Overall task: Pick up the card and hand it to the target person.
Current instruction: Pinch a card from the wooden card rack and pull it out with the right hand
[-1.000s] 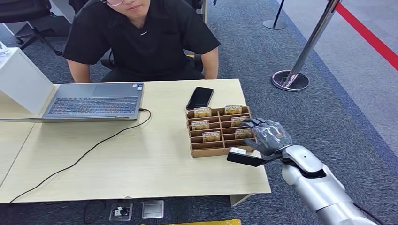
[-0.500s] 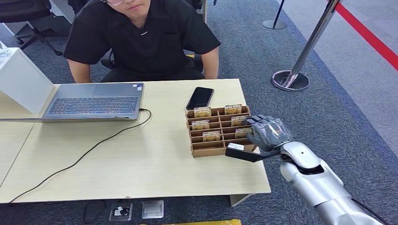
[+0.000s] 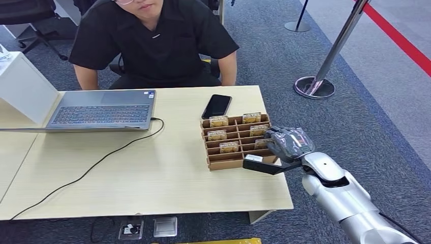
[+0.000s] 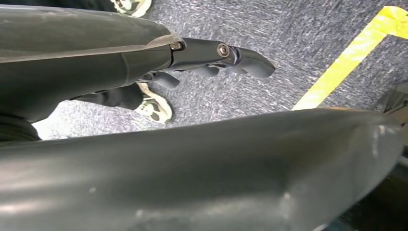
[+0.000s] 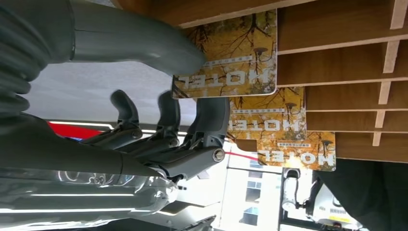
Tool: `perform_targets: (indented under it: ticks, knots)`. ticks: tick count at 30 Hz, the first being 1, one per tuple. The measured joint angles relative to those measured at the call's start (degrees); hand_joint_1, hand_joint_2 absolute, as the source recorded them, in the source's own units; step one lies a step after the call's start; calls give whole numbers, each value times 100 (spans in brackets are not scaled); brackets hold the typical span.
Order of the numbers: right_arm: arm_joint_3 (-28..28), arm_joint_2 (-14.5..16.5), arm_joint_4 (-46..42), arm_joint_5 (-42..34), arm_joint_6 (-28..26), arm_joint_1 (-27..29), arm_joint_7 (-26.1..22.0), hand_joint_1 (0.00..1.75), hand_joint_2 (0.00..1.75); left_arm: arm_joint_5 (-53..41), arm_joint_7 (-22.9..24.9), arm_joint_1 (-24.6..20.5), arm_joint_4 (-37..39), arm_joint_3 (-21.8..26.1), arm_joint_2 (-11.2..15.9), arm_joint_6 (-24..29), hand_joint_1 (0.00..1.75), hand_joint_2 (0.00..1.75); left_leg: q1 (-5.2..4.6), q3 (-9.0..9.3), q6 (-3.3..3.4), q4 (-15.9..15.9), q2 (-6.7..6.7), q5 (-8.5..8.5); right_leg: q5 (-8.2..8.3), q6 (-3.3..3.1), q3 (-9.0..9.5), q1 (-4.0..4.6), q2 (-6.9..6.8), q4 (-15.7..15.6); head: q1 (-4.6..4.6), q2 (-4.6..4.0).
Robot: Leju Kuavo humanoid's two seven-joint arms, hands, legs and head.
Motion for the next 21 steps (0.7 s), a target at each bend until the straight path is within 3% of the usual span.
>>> perform_targets:
  ticks: [11, 15, 21]
  knots:
    - [32, 1, -6, -49, 1, 3, -60, 169, 175, -63, -15, 0, 0, 25, -4, 17, 0, 0, 0, 4, 2, 0, 1, 5, 6, 3, 3, 0, 1, 0, -2, 0]
    - [39, 0, -13, -126, 2, 22, -112, 171, 175, -120, -141, -2, 0, 25, -4, 126, 0, 175, 0, 4, 3, 1, 1, 6, 7, 4, 3, 0, 1, 0, 2, 0]
    - [43, 0, -84, -261, 9, 70, -216, 175, 175, -133, -227, -7, 0, 36, -4, 288, 0, 175, 0, 3, 3, 2, 1, 6, 7, 4, 1, 0, 1, 0, -1, -1]
